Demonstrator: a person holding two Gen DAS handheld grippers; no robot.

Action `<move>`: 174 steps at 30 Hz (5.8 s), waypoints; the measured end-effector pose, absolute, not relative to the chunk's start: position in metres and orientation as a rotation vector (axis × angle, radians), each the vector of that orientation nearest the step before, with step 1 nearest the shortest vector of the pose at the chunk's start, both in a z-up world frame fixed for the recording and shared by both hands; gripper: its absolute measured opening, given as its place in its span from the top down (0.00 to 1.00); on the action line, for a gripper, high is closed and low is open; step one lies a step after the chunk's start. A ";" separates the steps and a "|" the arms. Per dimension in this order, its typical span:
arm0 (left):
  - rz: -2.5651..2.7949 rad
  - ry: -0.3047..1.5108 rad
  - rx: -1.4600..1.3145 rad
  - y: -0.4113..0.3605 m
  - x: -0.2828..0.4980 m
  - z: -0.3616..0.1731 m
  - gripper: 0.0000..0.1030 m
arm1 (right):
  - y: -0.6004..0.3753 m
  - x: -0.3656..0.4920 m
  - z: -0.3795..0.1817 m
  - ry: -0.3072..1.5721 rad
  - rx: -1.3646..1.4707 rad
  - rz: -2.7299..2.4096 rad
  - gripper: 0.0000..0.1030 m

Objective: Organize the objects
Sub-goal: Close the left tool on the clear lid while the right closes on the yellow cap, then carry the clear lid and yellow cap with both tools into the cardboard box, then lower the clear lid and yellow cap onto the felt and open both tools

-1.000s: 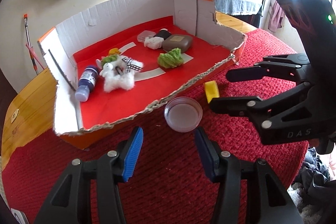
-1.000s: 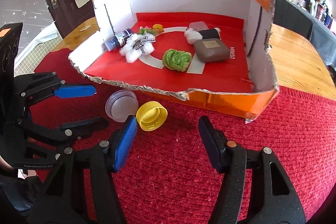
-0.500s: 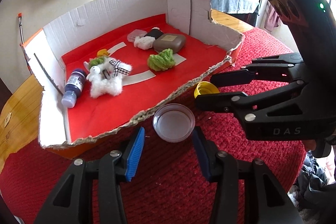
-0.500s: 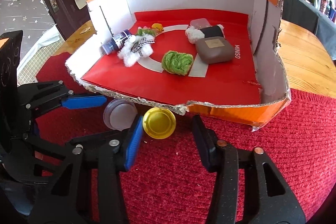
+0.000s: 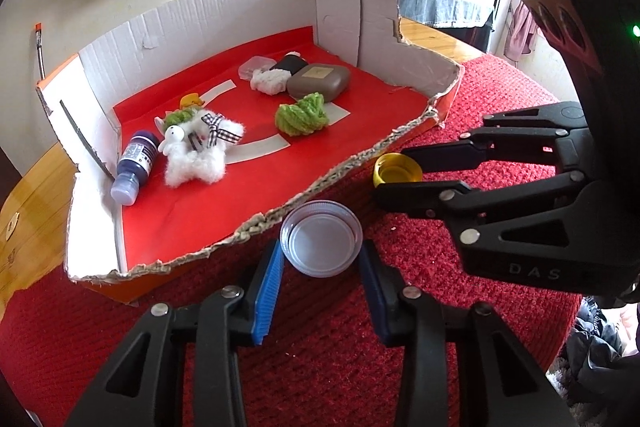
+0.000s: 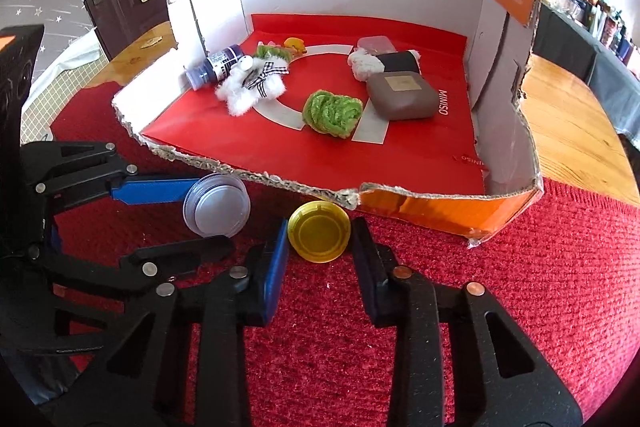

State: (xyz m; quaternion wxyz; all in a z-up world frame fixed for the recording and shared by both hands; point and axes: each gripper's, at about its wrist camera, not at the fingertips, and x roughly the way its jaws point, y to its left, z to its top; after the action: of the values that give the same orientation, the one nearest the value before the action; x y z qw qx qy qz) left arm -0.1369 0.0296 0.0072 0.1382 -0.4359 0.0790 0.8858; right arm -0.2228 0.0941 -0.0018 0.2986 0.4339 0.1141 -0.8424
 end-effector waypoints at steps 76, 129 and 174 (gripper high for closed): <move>2.596 0.140 -1.396 -0.016 -0.174 0.043 0.61 | 0.073 -0.257 0.037 0.206 1.206 -2.060 0.72; 2.588 0.112 -1.418 -0.019 -0.209 0.026 0.61 | 0.058 -0.288 0.007 0.333 1.231 -2.151 0.72; 2.635 0.057 -1.434 -0.031 -0.218 0.022 0.51 | 0.071 -0.298 0.007 0.298 1.204 -2.192 0.71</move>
State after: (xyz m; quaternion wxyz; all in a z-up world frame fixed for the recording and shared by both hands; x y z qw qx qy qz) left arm -0.2184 -0.0308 0.0217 0.0704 -0.4767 0.0190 0.8760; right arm -0.2976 0.0711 0.0070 0.3066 0.4551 0.1126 -0.8284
